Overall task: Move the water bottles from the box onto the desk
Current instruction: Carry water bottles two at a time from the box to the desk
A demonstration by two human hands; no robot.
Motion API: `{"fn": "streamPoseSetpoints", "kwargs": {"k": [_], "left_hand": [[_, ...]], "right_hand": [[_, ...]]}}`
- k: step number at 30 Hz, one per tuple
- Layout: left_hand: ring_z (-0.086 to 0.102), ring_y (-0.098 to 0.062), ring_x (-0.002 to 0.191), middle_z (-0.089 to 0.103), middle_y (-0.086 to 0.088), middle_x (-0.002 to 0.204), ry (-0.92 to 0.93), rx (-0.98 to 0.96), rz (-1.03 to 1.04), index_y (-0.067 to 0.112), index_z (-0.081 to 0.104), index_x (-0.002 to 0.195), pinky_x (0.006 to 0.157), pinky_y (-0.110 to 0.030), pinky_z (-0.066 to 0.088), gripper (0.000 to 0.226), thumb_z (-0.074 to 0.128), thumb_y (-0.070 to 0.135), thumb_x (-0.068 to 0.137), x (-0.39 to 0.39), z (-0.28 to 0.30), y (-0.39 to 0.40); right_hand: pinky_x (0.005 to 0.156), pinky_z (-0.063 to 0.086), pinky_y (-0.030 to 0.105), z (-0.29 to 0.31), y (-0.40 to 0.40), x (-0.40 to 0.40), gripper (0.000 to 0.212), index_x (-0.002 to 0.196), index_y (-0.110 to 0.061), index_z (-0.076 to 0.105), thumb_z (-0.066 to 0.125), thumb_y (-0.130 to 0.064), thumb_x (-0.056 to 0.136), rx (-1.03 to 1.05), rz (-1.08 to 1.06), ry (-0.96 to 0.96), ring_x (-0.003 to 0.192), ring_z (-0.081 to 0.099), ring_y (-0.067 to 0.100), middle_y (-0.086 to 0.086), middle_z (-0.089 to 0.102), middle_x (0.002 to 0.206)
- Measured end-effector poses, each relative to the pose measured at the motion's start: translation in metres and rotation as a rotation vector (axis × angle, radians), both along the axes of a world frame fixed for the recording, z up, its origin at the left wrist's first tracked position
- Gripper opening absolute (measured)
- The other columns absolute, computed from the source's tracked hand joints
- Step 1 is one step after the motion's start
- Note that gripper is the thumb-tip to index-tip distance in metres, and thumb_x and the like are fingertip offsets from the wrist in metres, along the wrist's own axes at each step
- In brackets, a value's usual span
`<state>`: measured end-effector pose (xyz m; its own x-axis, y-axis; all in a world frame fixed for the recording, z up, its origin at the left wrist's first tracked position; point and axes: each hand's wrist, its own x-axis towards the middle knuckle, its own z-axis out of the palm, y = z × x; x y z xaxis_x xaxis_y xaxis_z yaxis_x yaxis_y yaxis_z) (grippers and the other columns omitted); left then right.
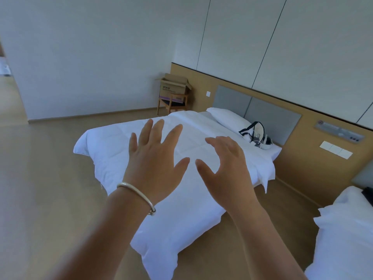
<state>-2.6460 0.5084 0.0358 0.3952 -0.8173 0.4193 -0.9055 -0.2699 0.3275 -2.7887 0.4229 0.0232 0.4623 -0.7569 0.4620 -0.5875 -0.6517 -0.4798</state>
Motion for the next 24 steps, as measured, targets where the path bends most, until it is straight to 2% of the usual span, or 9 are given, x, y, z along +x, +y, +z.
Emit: {"fn": "streamPoseSetpoints", "kwargs": {"k": [4,7,11,15,24], "left_hand": [[-0.01,-0.023,0.152,0.005,-0.004,0.165,0.02,-0.006,0.03,0.035,0.011,0.155,0.122,-0.052,0.001,0.072,0.044,0.056,0.095,0.073,-0.011,-0.021],[-0.012,-0.023,0.152,0.004,-0.004,0.165,0.01,0.018,0.062,0.036,0.01,0.155,0.121,-0.052,-0.001,0.073,0.043,0.057,0.094,0.128,-0.021,-0.045],[-0.012,-0.022,0.152,0.004,-0.003,0.164,0.002,0.048,0.105,0.036,0.009,0.155,0.122,-0.052,-0.001,0.073,0.042,0.06,0.094,0.202,-0.023,-0.089],[-0.013,-0.019,0.151,0.002,0.0,0.165,0.093,0.042,0.148,0.038,0.01,0.155,0.121,-0.048,-0.003,0.074,0.043,0.06,0.093,0.277,-0.016,-0.135],[-0.014,-0.018,0.151,0.003,0.0,0.164,0.117,0.015,0.142,0.038,0.011,0.154,0.121,-0.048,-0.002,0.074,0.046,0.059,0.093,0.426,-0.018,-0.214]], "right_hand": [[0.118,0.029,0.041,-0.007,-0.029,0.074,0.05,0.138,-0.031,0.048,0.061,-0.041,0.091,-0.001,0.022,0.019,0.143,0.028,0.015,-0.006,0.04,0.15],[0.12,0.025,0.042,-0.015,-0.061,0.132,0.051,0.14,-0.032,0.047,0.059,-0.042,0.092,0.01,0.032,0.033,0.145,0.025,0.015,-0.006,0.037,0.152],[0.12,0.019,0.036,-0.021,-0.112,0.215,0.051,0.14,-0.032,0.046,0.058,-0.046,0.092,0.02,0.036,0.033,0.145,0.025,0.013,-0.006,0.037,0.153],[0.119,0.016,0.032,-0.016,-0.166,0.299,0.052,0.14,-0.034,0.045,0.056,-0.05,0.092,0.061,0.055,0.034,0.144,0.024,0.012,-0.008,0.036,0.153],[0.122,0.018,0.038,-0.009,-0.242,0.444,0.052,0.141,-0.032,0.045,0.055,-0.049,0.093,0.054,0.08,0.035,0.147,0.021,0.013,-0.008,0.035,0.155]]}}
